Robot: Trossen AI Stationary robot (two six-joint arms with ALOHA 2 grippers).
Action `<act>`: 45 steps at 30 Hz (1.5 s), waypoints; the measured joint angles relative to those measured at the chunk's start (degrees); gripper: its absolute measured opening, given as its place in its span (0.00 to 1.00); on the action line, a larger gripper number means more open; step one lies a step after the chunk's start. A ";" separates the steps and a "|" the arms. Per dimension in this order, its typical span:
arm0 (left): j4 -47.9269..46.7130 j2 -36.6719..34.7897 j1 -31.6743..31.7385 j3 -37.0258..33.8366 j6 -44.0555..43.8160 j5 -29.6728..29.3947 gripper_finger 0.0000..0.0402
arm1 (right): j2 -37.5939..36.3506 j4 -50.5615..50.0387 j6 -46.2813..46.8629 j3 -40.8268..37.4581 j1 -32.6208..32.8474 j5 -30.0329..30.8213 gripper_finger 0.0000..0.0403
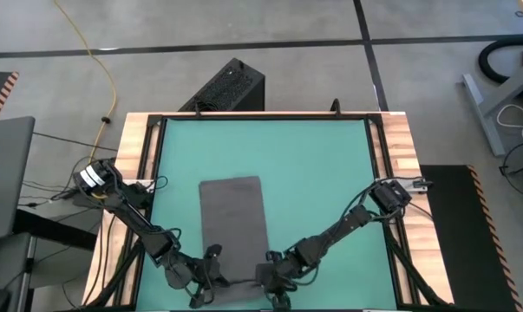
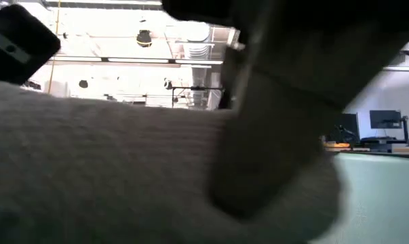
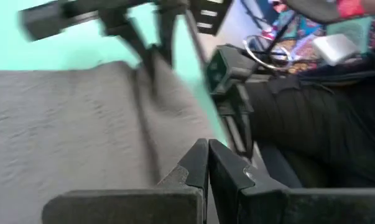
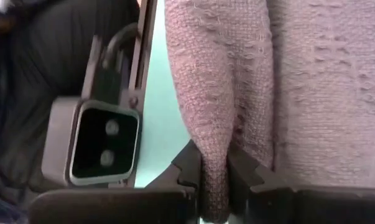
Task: Roll towel
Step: Roll the gray towel
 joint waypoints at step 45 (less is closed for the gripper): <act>-11.06 8.13 -4.63 0.19 -14.31 -3.98 0.00 | -0.27 2.17 8.16 -2.78 -3.82 -5.04 0.30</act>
